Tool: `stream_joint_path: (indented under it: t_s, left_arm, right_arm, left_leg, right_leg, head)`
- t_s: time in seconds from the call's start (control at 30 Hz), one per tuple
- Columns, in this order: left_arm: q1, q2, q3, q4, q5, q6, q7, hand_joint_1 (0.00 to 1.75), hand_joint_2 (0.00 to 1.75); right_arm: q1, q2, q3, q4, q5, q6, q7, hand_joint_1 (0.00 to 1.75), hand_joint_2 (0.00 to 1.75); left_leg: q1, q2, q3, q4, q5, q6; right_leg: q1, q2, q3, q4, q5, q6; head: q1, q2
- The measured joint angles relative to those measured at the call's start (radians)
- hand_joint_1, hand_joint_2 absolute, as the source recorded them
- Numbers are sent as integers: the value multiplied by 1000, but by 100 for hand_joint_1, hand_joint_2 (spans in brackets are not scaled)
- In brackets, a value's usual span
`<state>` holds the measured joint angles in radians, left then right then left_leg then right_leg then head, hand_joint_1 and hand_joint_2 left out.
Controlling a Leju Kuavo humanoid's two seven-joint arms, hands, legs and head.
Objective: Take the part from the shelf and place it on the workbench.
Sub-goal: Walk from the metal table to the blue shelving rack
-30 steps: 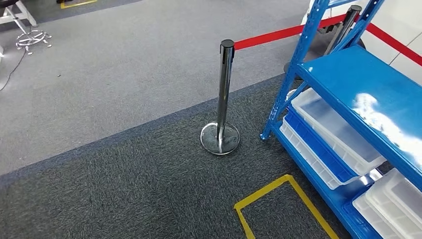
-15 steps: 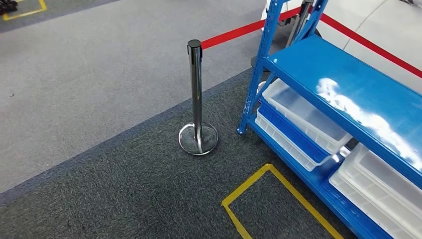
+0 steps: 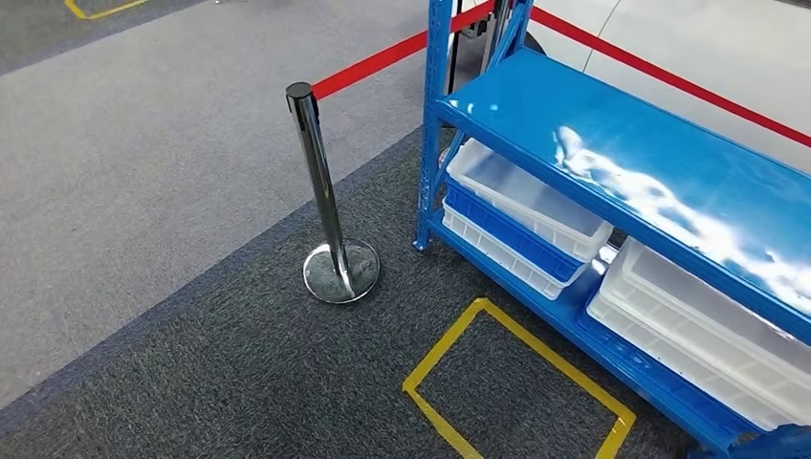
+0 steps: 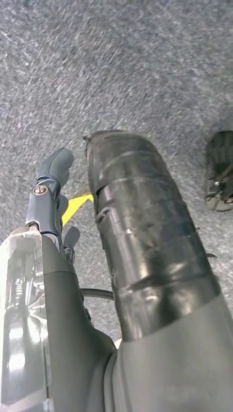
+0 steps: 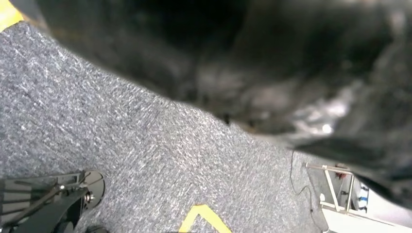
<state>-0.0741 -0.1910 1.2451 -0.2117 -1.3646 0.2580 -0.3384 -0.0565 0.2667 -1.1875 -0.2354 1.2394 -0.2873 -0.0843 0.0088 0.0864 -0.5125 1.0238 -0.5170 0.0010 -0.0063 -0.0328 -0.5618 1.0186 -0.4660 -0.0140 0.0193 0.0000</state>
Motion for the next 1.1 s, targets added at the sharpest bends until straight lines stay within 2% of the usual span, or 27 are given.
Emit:
stream_joint_path:
  t_s: [0.07, 0.13, 0.17, 0.2, 0.23, 0.27, 0.3, 0.33, 0.37, 0.4, 0.43, 0.47, 0.5, 0.57, 0.6, 0.63, 0.67, 0.7, 0.73, 0.77, 0.83, 0.87, 0.9, 0.97, 1.0, 1.03, 1.1]
  left_arm:
    - [1, 0, 0, 0, -4, 0, 0, 0, 0]
    - [5, -1, 0, 0, -7, -1, 2, 0, 0]
    - [6, -1, 0, 0, -8, -1, 3, 0, 0]
    - [7, -1, 0, 0, -8, -2, 3, 0, 0]
    - [8, -1, 0, 0, -8, -2, 4, 0, 0]
    - [8, -1, 0, 0, -8, -3, 4, 0, 0]
    - [9, -1, 0, 0, -8, -4, 4, 0, 0]
    - [9, -1, 0, 0, -9, -5, 4, 0, 0]
    - [8, -1, 0, 0, -9, -5, 4, 0, 0]
    - [7, 0, -1, 0, -9, -6, 4, 0, 0]
    - [4, -1, -1, 0, -10, -6, 4, 0, 0]
    - [2, -1, -1, 0, -9, -6, 4, 0, 0]
    - [1, -1, -1, 0, -9, -6, 4, 0, 0]
    - [3, -2, -1, 0, -9, -6, 4, 0, 0]
    - [5, -2, -1, 0, -9, -6, 4, 0, 0]
    - [7, -2, -1, 0, -9, -6, 4, 0, 0]
    - [9, -2, -1, 0, -9, -6, 4, 0, 0]
    - [9, -2, -1, 0, -9, -6, 4, 0, 0]
    - [8, -2, -1, 0, -9, -6, 5, 0, 0]
    - [8, -2, -1, 0, -9, -7, 5, 0, 0]
    - [7, -2, -2, 0, -10, -7, 5, 0, 0]
    - [6, -2, -2, 0, -10, -7, 5, 0, 0]
    - [5, -2, -2, 0, -10, -7, 5, 0, 0]
    - [0, -2, -4, 0, -10, -7, 5, 0, 0]
    - [-1, -2, -4, 0, -10, -7, 5, 0, 0]
    - [-2, -2, -4, 0, -10, -7, 5, 0, 0]
    - [0, -2, -5, 0, -10, -7, 5, 0, 0]
  right_arm:
    - [-2, 0, 0, 0, 0, 1, 0, 0, 0]
    - [-3, 0, 0, 0, 0, 1, 0, 0, 0]
    - [-2, -1, 0, 0, 0, 2, 1, 0, 0]
    - [-2, -1, 0, 0, 0, 2, 1, 0, 0]
    - [-1, -1, 0, 0, 0, 2, 2, 0, 0]
    - [-1, -1, 0, 0, 0, 2, 4, 0, 0]
    - [-2, -1, 0, 0, 0, 2, 4, 0, 0]
    - [-3, -1, 0, 0, 1, 2, 5, 0, 0]
    - [-3, -1, 0, 0, 2, 2, 5, 0, 0]
    - [-3, -2, 0, 0, 3, 2, 6, 0, 0]
    - [-1, -2, 0, 0, 3, 2, 6, 0, 0]
    - [1, -3, 0, 0, 4, 1, 6, 0, 0]
    - [2, -4, 0, 0, 4, 1, 6, 0, 0]
    - [1, -5, 0, 0, 4, 2, 6, 0, 0]
    - [0, -5, 0, 0, 4, 2, 6, 0, 0]
    - [-1, -5, 0, 0, 4, 2, 6, 0, 0]
    - [-2, -6, 1, 0, 5, 2, 6, 0, 0]
    - [-1, -6, 1, 0, 5, 2, 6, 0, 0]
    - [0, -6, 1, 0, 5, 2, 6, 0, 0]
    - [0, -7, 0, 0, 5, 2, 6, 0, 0]
    - [-1, -8, 0, 0, 5, 2, 6, 0, 0]
    - [-1, -8, 1, 1, 5, 3, 6, 0, 0]
    - [-2, -8, 1, 1, 6, 3, 6, 0, 0]
    - [-1, -8, 1, 1, 7, 3, 6, 0, 0]
    - [-1, -8, 1, 1, 8, 3, 6, 0, 0]
    - [-1, -8, 1, 1, 8, 3, 6, 0, 0]
    - [-3, -8, 1, 1, 9, 4, 6, 0, 0]
  left_leg:
    - [4, -53, -40, 94, -60, -7]
    - [5, -75, -104, 227, -117, -11]
    - [5, -77, -122, 263, -121, -12]
    - [6, -78, -124, 261, -103, -13]
    - [7, -81, -108, 219, -68, -12]
    - [9, -93, -80, 150, -26, -10]
    - [10, -114, -52, 82, 3, -7]
    - [11, -133, -32, 32, 21, -5]
    - [10, -147, -23, 4, 25, -3]
    - [9, -150, -21, -3, 22, 0]
    - [9, -141, -20, -5, 24, 5]
    - [10, -130, -18, -10, 28, 12]
    - [12, -119, -15, -15, 32, 20]
    - [14, -94, -14, -23, 39, 33]
    - [12, -81, -15, -24, 39, 36]
    - [11, -66, -16, -24, 38, 36]
    - [10, -52, -16, -23, 37, 36]
    - [10, -38, -15, -22, 35, 35]
    - [10, -27, -13, -22, 33, 34]
    - [10, -16, -10, -20, 29, 31]
    - [6, 1, -5, -17, 21, 21]
    - [4, 9, -3, -16, 18, 15]
    - [2, 17, 0, -17, 16, 9]
    - [2, 32, 8, -20, 13, -2]
    - [3, 25, 9, -14, 5, -7]
    - [5, 5, 0, 11, -15, -12]
    - [8, -50, -49, 124, -80, -18]
  right_leg:
    - [-5, 20, 1, -5, 6, -10]
    - [-4, 43, -2, -3, 7, -14]
    - [-4, 56, -3, -1, 7, -15]
    - [-4, 72, -3, 1, 7, -14]
    - [-4, 87, -3, 4, 6, -13]
    - [-5, 101, -3, 8, 5, -12]
    - [-4, 113, -5, 12, 3, -8]
    - [-4, 124, -8, 15, 2, -3]
    - [-3, 133, -12, 18, 2, 3]
    - [-4, 142, -15, 18, 4, 10]
    - [-5, 152, -18, 17, 7, 17]
    - [-6, 152, -20, 18, 6, 23]
    - [-6, 137, -26, 29, -2, 28]
    - [-6, 84, -61, 104, -51, 35]
    - [-6, 60, -91, 167, -85, 38]
    - [-7, 49, -122, 230, -112, 42]
    - [-8, 44, -141, 271, -123, 45]
    - [-9, 40, -144, 281, -116, 47]
    - [-10, 35, -126, 248, -90, 47]
    - [-10, 24, -90, 182, -55, 46]
    - [-4, -15, -27, 60, -12, 36]
    - [0, -27, -12, 29, -5, 29]
    - [4, -30, -11, 21, -9, 22]
    - [3, -9, -12, 17, -5, 11]
    - [1, 0, -10, 13, -2, 4]
    - [-2, 10, -8, 10, 1, -3]
    - [-4, 30, -9, 6, 6, -12]
  head:
    - [-1, 0]
    - [-2, 0]
    - [-2, 0]
    - [-2, 0]
    - [-2, 0]
    - [-2, 0]
    - [-2, 0]
    - [-2, 0]
    - [-1, 0]
    - [-1, 0]
    - [-1, 0]
    - [-1, 0]
    - [0, 0]
    - [3, 0]
    - [4, 0]
    - [4, 0]
    - [4, 0]
    - [4, 0]
    - [4, 0]
    - [4, 0]
    - [4, 0]
    - [4, 0]
    - [3, 0]
    - [3, 0]
    - [3, 0]
    - [2, 0]
    - [0, 0]
